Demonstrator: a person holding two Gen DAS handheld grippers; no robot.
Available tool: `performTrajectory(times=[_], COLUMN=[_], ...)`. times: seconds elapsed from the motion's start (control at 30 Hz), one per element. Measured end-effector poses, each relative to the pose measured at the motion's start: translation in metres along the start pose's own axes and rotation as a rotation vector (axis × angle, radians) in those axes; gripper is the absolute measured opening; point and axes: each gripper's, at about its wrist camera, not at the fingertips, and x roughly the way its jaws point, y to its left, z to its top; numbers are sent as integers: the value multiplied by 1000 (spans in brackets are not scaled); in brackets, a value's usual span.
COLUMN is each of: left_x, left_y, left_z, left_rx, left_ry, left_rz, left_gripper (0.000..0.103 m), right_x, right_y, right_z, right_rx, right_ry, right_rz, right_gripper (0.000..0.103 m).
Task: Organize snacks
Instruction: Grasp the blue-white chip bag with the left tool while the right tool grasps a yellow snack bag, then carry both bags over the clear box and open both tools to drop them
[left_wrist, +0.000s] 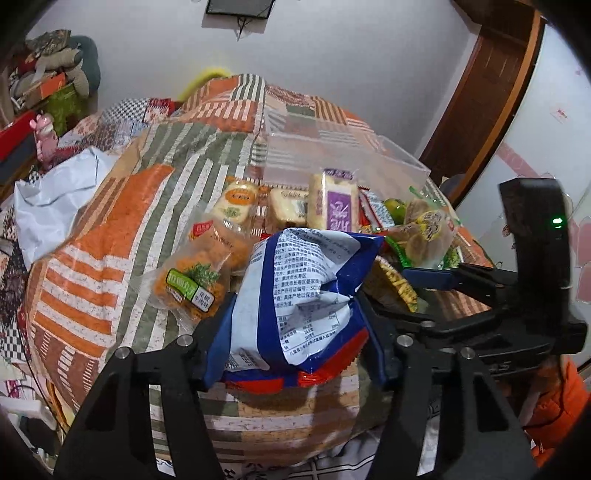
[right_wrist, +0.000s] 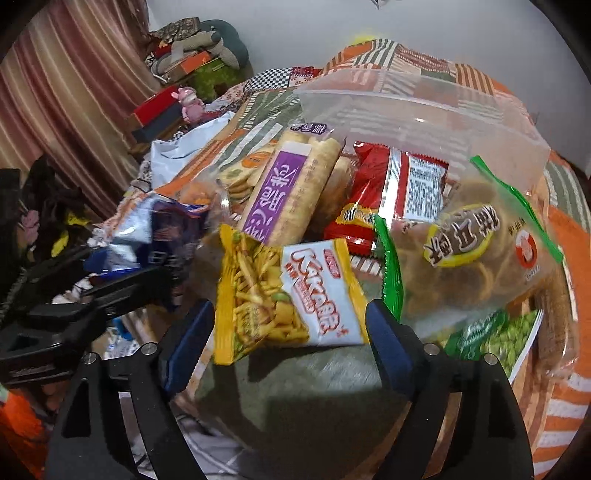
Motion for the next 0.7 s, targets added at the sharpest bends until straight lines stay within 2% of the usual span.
performTrajectory(times=[0.03, 0.07, 0.1, 0.13, 0.23, 0.37, 0.4, 0.7], left_x=[-2, -4, -4, -5, -7, -11, -13, -23], left_y=[-2, -4, -4, -5, -6, -7, -9, -17], left_z=[1, 2, 3, 4, 9, 16, 18, 40], left_rx=[8, 14, 17, 17, 16, 16, 20, 33], left_ry=[-9, -15, -19, -23, -33, -51, -61, -124], left_rz=[5, 7, 6, 4, 0, -1, 1, 8], left_gripper=[60, 60, 60, 60, 60, 60, 60, 60], right_x=[0, 0, -1, -3, -11, -25, -29, -59], right_y=[1, 2, 3, 3, 1, -3, -5, -15], right_z=[1, 2, 2, 3, 4, 6, 7, 18], right_rx=[-9, -19, -29, -25, -24, -9, -4, 53], right_ry=[-5, -10, -10, -19, -43, -83, -97, -192], right_rz=[-17, -32, -36, -32, -30, -25, -20, 10], right_gripper=[64, 58, 57, 50, 37, 27, 18, 17])
